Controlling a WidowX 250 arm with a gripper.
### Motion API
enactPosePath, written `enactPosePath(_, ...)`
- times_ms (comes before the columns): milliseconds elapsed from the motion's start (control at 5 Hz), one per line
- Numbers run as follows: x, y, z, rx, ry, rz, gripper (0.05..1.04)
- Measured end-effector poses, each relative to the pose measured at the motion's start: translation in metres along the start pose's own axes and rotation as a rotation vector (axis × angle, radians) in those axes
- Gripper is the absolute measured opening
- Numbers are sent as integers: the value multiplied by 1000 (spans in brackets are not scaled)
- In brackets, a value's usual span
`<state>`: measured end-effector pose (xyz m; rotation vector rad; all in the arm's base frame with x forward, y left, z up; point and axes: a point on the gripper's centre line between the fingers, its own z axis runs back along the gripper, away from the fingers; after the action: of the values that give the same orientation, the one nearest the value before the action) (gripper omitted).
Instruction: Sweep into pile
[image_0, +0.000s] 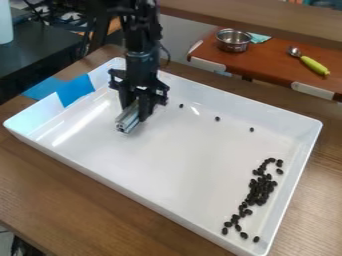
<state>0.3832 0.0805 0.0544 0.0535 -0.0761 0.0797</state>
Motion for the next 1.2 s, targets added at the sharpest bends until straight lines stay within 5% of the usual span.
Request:
enactPosePath(400,1,-21,-9,33,42,-32,393)
enactPosePath(800,-9,-62,-11,-6,89,-98,393)
enactPosePath(1200,-13,-113,-10,22,68,-172,393)
